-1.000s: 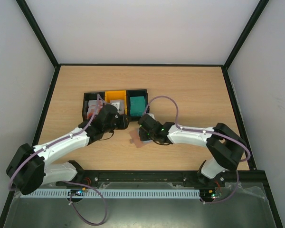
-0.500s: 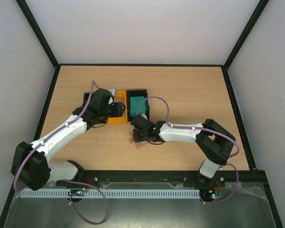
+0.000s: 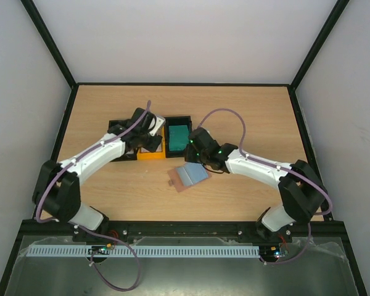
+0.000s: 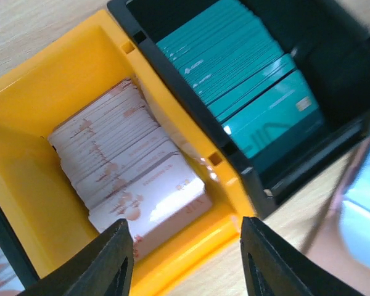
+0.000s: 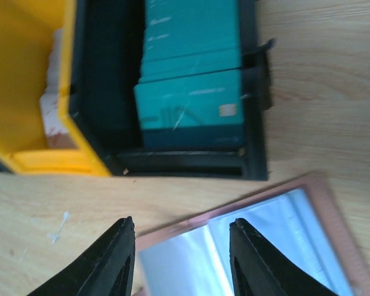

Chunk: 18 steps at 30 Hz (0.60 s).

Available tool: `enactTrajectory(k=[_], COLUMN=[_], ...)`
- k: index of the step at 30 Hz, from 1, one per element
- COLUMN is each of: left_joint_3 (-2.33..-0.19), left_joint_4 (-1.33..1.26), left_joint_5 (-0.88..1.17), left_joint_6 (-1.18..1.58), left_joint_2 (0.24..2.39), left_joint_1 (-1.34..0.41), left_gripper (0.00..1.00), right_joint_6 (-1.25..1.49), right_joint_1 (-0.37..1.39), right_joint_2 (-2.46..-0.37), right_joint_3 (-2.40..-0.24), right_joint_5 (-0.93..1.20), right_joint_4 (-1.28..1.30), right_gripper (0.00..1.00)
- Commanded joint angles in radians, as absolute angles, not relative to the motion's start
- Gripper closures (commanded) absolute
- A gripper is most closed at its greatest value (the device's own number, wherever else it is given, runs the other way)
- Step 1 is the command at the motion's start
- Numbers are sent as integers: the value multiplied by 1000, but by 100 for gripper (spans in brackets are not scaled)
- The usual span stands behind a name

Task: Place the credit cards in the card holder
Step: Adjust the storage box at the center of the board.

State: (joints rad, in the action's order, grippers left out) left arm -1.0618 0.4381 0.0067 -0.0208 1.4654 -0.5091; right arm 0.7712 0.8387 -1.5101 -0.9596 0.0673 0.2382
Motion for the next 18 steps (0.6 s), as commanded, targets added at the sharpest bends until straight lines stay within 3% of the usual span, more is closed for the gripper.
enactTrajectory(k=[1, 10, 18], left_joint_3=[-1112, -1187, -1195], left_joint_4=[491, 506, 508], left_joint_5=[-34, -96, -17], left_joint_6=[-159, -217, -235], left_joint_2=[1554, 1763, 1783], left_joint_1=[-481, -468, -469], left_gripper=[51, 50, 52], right_joint_6=[792, 710, 682], right_joint_1=[783, 733, 670], right_joint_2=[-1541, -1638, -1726], right_joint_3=[-951, -972, -1017], right_joint_5=[81, 150, 122], right_joint_4=[244, 263, 221], right_gripper=[60, 60, 63])
